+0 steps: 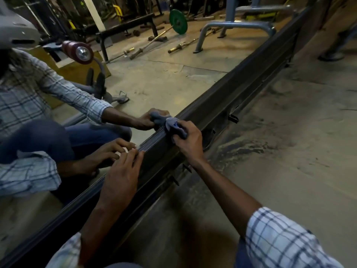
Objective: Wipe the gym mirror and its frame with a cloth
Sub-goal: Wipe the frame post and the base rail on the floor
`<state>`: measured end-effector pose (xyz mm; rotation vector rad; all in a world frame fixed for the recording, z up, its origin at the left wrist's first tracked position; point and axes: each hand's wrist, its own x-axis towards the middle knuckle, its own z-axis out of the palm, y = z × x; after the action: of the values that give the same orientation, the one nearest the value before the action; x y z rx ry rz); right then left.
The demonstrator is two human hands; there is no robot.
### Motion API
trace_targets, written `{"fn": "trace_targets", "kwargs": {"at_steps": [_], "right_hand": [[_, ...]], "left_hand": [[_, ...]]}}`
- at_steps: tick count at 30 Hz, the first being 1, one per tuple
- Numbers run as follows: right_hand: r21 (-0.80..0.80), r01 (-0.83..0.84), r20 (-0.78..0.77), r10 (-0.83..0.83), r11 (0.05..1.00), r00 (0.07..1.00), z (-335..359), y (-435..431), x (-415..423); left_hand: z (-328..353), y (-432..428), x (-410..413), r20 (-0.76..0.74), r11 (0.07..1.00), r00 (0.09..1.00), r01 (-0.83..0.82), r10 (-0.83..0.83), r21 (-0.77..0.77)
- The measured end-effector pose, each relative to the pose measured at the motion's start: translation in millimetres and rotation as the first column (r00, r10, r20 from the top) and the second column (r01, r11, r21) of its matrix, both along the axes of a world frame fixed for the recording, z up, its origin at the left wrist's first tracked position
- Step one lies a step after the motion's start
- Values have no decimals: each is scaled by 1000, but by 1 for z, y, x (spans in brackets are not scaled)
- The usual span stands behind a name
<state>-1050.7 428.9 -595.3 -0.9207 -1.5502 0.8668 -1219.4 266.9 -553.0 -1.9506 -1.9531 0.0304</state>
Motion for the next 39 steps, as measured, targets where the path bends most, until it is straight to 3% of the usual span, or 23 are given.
{"fn": "trace_targets", "kwargs": {"at_steps": [3,7,9,12,14,17,22,26,31,33,36,39], "right_hand": [[-90,71,-58,-76,993,995,-1,24,14],[-157,142,-10,-145,977,989,-2,67,30],[-80,110,47,-106,991,993,-7,57,28],[100,-69,197,48,993,979,-17,42,29],[68,-29,146,18,997,989,-17,59,30],[-199,231,-78,-251,952,965,-7,85,25],[29,73,53,-74,997,996,-16,79,35],[-195,284,-26,-294,939,955,-24,108,53],[-16,97,34,-97,995,995,-23,92,52],[-18,159,17,-158,987,987,-22,103,54],[-270,365,-108,-405,891,908,-17,137,65],[-157,324,-67,-337,933,939,-12,141,65]], "left_hand": [[-5,8,-2,-8,1000,1000,0,0,9],[-9,34,9,8,1000,1000,27,-27,17],[-10,49,21,41,999,998,46,-47,19],[-11,76,43,33,999,998,48,-48,20],[-12,91,54,25,998,998,55,-55,20],[-10,108,67,38,999,999,36,-35,-6],[-9,126,72,21,999,999,39,-39,-7],[-9,138,78,-12,997,997,73,-73,6],[-7,157,85,-1,996,996,85,-85,0],[-6,164,89,-3,996,997,83,-83,-13],[-4,174,96,-20,996,996,88,-88,-16],[-5,189,104,6,995,995,97,-97,-33]]}}
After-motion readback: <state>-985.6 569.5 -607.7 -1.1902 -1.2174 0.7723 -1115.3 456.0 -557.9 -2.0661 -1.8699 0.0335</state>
